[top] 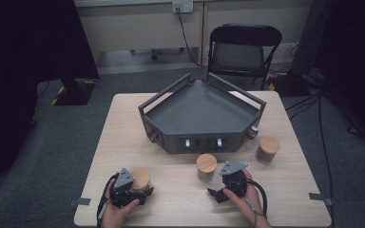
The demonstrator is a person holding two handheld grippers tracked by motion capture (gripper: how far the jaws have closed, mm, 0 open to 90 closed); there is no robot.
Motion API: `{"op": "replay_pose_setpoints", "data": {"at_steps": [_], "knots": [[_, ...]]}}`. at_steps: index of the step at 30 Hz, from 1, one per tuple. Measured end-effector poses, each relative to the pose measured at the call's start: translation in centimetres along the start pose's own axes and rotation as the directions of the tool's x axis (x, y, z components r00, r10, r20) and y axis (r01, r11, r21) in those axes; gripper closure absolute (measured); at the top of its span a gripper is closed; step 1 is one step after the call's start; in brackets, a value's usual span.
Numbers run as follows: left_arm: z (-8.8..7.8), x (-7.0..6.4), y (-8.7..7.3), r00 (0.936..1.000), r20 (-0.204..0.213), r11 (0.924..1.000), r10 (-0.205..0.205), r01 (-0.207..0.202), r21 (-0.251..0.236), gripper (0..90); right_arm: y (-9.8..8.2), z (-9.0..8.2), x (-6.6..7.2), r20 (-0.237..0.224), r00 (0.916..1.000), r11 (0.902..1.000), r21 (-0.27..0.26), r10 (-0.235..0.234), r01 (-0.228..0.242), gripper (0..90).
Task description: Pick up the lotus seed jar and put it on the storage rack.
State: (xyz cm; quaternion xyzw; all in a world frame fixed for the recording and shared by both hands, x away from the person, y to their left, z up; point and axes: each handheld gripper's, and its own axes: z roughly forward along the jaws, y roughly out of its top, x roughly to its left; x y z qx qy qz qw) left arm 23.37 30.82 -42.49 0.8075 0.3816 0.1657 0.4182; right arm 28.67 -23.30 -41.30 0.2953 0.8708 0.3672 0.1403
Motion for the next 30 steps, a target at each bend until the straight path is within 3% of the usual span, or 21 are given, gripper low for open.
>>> {"op": "replay_pose_setpoints", "data": {"at_steps": [3,15,30], "knots": [[0.0,-0.3,-0.1,0.9999,-0.006,0.9999,0.015,-0.015,-0.006,24.2,0.0,0.0,0.0,0.000,1.0000,1.0000,0.000,0.000,0.000,0.0],[0.0,-0.7,-0.1,0.9990,-0.023,0.9992,0.039,-0.039,-0.005,25.7,0.0,0.0,0.0,0.000,1.0000,1.0000,0.000,0.000,0.000,0.0],[-0.1,-0.7,0.9,0.9997,-0.010,0.9997,0.023,-0.023,-0.010,25.9,0.0,0.0,0.0,0.000,1.0000,1.0000,0.000,0.000,0.000,0.0]]}}
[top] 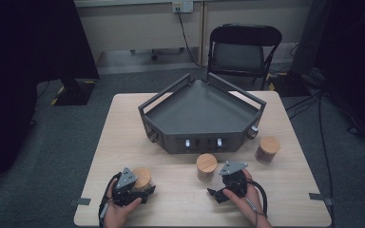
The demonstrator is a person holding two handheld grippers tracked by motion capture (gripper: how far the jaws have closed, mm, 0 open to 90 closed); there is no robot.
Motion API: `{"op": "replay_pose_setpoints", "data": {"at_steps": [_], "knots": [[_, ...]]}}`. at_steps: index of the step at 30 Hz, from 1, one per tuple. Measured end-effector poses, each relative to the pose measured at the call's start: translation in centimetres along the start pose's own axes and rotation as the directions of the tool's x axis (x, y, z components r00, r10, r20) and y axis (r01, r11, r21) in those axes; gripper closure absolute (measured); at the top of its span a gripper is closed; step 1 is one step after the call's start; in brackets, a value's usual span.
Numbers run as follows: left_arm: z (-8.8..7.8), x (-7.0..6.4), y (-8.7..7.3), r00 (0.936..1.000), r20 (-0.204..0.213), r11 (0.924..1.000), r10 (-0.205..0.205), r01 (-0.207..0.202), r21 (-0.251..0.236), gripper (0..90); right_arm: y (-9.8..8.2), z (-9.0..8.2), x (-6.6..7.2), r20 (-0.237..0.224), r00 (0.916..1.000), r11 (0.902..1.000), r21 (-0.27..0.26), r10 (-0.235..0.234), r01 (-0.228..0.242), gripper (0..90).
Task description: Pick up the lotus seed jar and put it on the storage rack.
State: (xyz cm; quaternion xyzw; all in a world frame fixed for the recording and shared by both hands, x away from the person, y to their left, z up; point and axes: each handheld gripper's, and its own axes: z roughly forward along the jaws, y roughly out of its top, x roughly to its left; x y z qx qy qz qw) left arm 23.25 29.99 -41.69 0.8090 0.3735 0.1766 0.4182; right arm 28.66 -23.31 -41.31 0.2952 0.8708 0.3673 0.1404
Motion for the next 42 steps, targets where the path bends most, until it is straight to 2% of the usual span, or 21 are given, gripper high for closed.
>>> {"op": "replay_pose_setpoints", "data": {"at_steps": [22,32,42], "knots": [[-1.2,0.6,3.1,0.9995,0.031,0.9999,0.002,-0.001,-0.016,25.9,0.0,0.0,0.0,0.000,1.0000,1.0000,0.000,-0.001,0.001,0.0],[-1.9,0.7,4.2,0.9996,0.023,0.9997,0.013,-0.013,-0.023,25.9,0.0,0.0,0.0,0.000,1.0000,1.0000,0.000,-0.001,0.001,0.0],[-1.9,0.7,5.5,0.9987,0.048,0.9993,0.014,-0.012,-0.034,25.9,0.0,0.0,0.0,0.000,1.0000,1.0000,0.000,0.000,0.000,0.0]]}}
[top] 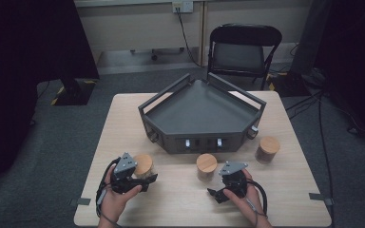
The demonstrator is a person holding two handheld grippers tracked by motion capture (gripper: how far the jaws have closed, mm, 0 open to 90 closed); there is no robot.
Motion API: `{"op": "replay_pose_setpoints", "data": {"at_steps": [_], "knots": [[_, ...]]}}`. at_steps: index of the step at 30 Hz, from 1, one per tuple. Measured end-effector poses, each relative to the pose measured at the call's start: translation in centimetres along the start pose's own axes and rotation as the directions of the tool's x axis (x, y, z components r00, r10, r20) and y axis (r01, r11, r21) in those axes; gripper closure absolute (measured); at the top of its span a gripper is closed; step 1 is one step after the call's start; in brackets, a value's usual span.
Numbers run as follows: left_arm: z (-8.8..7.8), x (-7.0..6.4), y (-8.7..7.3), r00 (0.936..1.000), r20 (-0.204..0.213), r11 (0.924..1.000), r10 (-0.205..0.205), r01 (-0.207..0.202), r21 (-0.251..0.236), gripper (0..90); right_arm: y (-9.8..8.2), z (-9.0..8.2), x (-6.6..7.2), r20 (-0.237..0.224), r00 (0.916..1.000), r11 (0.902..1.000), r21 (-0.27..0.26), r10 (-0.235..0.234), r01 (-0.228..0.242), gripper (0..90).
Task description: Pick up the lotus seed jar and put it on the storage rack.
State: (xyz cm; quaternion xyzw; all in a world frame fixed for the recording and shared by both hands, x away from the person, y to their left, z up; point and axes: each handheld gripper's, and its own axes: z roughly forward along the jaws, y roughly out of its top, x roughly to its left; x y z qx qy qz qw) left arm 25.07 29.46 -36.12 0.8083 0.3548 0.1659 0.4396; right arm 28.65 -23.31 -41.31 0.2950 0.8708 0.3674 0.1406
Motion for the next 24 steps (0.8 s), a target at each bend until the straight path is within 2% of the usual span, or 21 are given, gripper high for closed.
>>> {"op": "replay_pose_setpoints", "data": {"at_steps": [14,24], "knots": [[0.3,0.2,1.8,0.9998,0.022,0.9999,-0.004,0.004,-0.014,25.9,0.0,0.0,0.0,0.000,1.0000,1.0000,0.000,0.000,0.000,0.0],[0.5,0.5,3.6,0.9993,0.035,0.9999,0.011,-0.010,-0.009,25.9,0.0,0.0,0.0,0.000,1.0000,1.0000,0.000,0.000,0.000,0.0]]}}
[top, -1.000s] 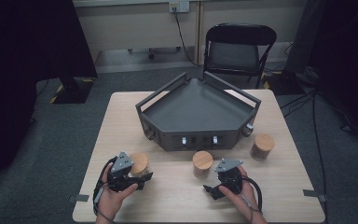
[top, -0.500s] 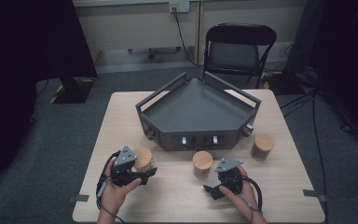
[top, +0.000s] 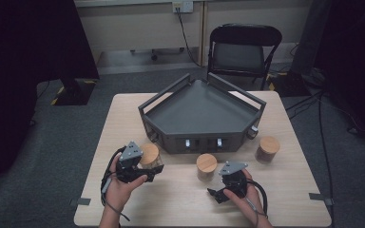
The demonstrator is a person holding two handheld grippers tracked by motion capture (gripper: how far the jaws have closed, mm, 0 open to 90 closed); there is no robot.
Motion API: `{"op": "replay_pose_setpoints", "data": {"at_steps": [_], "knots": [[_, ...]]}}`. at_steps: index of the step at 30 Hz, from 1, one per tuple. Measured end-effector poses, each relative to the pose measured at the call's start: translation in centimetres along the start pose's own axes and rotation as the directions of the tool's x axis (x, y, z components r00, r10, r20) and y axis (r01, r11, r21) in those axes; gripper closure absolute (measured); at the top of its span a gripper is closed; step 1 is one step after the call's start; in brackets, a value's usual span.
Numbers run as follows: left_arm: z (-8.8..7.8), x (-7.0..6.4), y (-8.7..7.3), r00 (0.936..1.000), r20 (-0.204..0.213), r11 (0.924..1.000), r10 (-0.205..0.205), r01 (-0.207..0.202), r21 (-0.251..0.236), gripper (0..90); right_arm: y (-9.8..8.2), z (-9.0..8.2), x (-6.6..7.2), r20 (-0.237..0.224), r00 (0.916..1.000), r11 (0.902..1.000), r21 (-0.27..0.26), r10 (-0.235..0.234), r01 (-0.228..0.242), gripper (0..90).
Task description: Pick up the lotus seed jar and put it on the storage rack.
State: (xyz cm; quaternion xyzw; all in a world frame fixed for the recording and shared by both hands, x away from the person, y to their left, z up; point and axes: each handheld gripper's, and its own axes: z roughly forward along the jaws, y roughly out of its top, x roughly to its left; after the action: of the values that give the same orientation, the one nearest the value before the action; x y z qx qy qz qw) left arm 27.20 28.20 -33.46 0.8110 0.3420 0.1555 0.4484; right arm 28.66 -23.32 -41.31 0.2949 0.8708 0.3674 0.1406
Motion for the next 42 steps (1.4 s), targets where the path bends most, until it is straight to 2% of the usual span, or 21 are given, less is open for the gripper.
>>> {"op": "replay_pose_setpoints", "data": {"at_steps": [21,30,37,42], "knots": [[0.7,0.1,3.7,0.9993,0.015,0.9994,0.034,-0.035,0.004,25.9,0.0,0.0,0.0,0.000,1.0000,1.0000,0.000,0.000,0.000,0.0],[1.1,0.6,4.8,0.9994,0.028,0.9997,0.019,-0.018,-0.018,25.9,0.0,0.0,0.0,0.000,1.0000,1.0000,0.000,0.000,0.000,0.0],[1.4,0.7,6.4,0.9994,0.014,0.9994,0.033,-0.033,-0.002,25.9,0.0,0.0,0.0,0.000,1.0000,1.0000,0.000,0.000,0.000,0.0],[1.7,1.0,7.1,0.9994,0.006,0.9994,0.035,-0.035,-0.007,25.9,0.0,0.0,0.0,0.000,1.0000,1.0000,0.000,0.000,0.000,0.0]]}}
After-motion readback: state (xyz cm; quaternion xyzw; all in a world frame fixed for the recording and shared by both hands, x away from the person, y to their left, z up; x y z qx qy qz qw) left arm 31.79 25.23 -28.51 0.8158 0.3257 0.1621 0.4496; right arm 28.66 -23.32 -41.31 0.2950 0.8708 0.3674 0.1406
